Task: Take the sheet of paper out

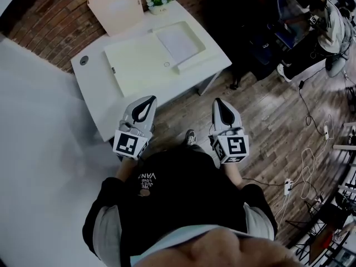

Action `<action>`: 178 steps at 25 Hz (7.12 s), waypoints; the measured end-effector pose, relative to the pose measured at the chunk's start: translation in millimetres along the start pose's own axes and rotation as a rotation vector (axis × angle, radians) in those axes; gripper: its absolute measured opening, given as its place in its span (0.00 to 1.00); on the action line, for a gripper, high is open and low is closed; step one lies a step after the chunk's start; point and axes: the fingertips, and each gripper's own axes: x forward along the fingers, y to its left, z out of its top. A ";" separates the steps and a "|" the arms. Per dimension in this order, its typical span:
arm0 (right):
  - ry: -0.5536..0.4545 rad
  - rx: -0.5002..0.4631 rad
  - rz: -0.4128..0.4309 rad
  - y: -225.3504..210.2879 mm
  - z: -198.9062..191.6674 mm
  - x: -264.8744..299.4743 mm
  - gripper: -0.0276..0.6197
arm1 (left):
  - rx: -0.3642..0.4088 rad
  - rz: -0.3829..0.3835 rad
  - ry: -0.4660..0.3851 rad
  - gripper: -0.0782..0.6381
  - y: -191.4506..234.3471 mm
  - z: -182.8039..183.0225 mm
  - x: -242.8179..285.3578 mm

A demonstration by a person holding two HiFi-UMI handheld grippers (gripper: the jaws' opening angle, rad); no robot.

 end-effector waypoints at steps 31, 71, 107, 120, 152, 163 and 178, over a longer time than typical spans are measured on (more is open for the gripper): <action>0.043 0.002 0.127 -98.3 -5.1 68.0 0.04 | -0.058 0.159 0.159 0.11 33.8 -40.5 122.8; 0.127 -0.069 0.360 -99.4 29.5 312.3 0.04 | -0.263 0.301 0.300 0.11 177.6 -102.4 215.0; 0.229 -0.056 0.588 -132.8 -1.1 374.0 0.04 | -0.560 0.446 0.469 0.15 176.7 -184.6 284.3; 0.225 -0.040 0.587 -137.2 -4.5 371.3 0.04 | -0.819 0.419 0.561 0.42 165.2 -224.1 291.2; 0.235 0.003 0.578 -155.0 -9.9 380.3 0.04 | -1.106 0.493 0.591 0.11 157.6 -250.4 294.1; 0.235 -0.011 0.601 -141.2 -11.9 376.3 0.04 | -1.012 0.484 0.564 0.11 165.7 -234.3 278.4; 0.230 -0.018 0.664 -104.3 -9.1 371.1 0.04 | -0.881 0.520 0.585 0.11 175.1 -213.2 224.1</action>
